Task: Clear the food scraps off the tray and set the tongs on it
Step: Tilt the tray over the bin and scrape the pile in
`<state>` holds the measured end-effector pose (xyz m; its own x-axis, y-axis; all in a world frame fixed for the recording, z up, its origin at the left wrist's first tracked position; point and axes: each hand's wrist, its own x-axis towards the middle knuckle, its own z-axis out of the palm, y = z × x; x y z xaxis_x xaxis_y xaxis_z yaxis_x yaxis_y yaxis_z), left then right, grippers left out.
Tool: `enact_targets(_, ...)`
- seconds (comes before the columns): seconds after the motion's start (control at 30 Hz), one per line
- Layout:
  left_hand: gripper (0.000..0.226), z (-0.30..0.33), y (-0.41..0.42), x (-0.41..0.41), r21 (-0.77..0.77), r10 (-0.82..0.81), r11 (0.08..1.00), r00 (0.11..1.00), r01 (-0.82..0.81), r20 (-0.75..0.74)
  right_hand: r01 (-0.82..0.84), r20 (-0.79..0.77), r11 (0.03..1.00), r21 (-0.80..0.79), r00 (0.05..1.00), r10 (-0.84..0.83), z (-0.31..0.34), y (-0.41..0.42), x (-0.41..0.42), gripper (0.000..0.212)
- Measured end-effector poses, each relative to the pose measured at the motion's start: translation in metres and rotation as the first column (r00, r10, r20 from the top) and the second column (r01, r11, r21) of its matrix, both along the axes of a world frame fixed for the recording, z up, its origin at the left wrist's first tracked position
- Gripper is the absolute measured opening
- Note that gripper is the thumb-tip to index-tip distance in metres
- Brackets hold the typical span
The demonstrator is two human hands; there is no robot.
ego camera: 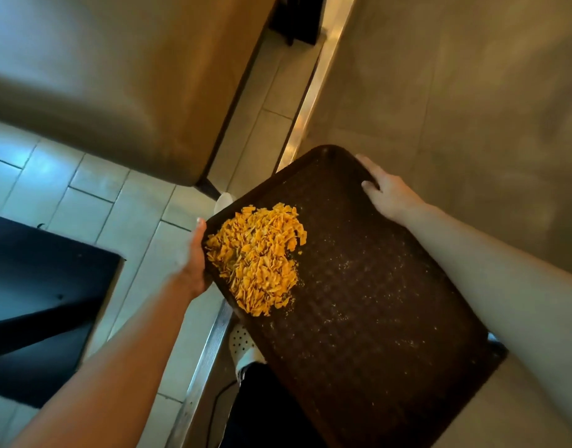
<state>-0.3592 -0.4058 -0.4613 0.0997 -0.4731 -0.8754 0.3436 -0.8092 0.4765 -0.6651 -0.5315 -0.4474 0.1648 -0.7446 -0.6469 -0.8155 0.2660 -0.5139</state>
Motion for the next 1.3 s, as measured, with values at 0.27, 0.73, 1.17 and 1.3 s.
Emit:
enact_targets(0.27, 0.052, -0.067, -0.001, -0.031, 0.035, -0.046, 0.998, 0.999, 0.046, -0.011, 0.057, -0.157, 0.998, 0.029, 0.986, -0.052, -0.057, 0.02, -0.03, 0.052)
enact_targets(0.73, 0.055, -0.135, 0.021, -0.059, 0.168, -0.062, 0.985, 0.994, 0.047, 0.087, 0.175, -0.251, 0.985, -0.011, 0.953, -0.172, -0.095, 0.06, -0.072, 0.053)
enact_targets(1.17, 0.038, -0.112, 0.054, -0.057, 0.089, -0.464, 0.711, 0.369, 0.697, 0.805, 0.206, -0.329, 0.978, 0.001, 0.924, -0.195, -0.092, 0.074, -0.085, 0.052)
enact_targets(1.3, 0.04, -0.115, 0.059, -0.067, 0.15, -0.557, 0.562, 0.237, 0.814, 0.796, 0.203, -0.34, 0.979, 0.007, 0.922, -0.188, -0.091, 0.074, -0.078, 0.051)
